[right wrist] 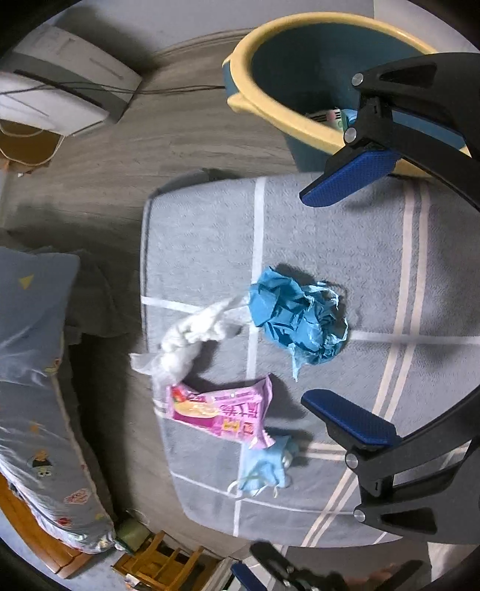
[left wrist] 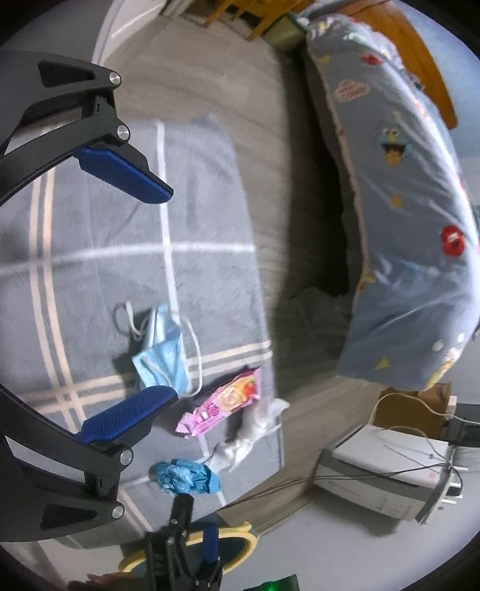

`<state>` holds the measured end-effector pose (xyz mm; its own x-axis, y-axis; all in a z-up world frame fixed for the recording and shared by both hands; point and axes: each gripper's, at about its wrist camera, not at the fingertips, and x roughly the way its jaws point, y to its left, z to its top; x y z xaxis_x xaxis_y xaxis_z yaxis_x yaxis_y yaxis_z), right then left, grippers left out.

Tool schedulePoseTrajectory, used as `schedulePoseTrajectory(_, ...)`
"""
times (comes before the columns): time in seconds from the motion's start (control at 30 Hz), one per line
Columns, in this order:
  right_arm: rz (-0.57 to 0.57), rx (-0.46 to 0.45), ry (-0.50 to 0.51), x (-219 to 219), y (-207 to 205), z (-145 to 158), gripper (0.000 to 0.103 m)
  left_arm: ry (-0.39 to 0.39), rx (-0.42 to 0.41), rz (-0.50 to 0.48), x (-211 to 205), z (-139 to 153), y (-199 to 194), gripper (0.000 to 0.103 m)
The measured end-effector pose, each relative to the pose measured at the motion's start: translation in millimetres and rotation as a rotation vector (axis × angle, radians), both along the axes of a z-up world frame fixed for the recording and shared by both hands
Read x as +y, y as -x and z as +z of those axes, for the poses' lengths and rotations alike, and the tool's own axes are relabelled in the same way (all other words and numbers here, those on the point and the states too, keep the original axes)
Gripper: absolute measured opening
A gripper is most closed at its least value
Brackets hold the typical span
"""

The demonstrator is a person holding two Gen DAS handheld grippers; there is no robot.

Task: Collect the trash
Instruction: 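Move both tools back over the remaining trash pile, then grasp the blue face mask with the left tool while the right tool grasps the crumpled blue bag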

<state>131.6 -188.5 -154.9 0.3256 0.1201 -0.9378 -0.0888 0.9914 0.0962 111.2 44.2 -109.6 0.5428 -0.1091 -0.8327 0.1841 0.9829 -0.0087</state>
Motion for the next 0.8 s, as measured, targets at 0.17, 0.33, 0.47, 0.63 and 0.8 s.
schedulePoseTrajectory(0.17,0.07,0.004,0.071,7.8,-3.7,-10.8,0.097,0.016,0.048,-0.02,-12.5,-25.5,-10.7,0.098)
schedulePoseTrajectory(0.33,0.08,-0.002,0.058,4.9,-4.8,-15.1,0.097,0.009,0.043,-0.092,-32.6,-35.6,-18.3,0.098)
schedulePoseTrajectory(0.47,0.116,0.001,0.068,9.5,-5.2,-19.8,0.092,0.005,0.051,-0.146,-46.4,-45.1,-22.9,0.098)
schedulePoseTrajectory(0.63,0.161,0.026,0.07,19.9,-2.8,-27.9,0.078,-0.02,0.064,-0.179,-53.2,-56.3,-24.6,0.096)
schedulePoseTrajectory(0.8,0.169,0.042,0.053,24.4,0.0,-31.1,0.064,-0.042,0.079,-0.201,-54.2,-64.0,-24.0,0.089)
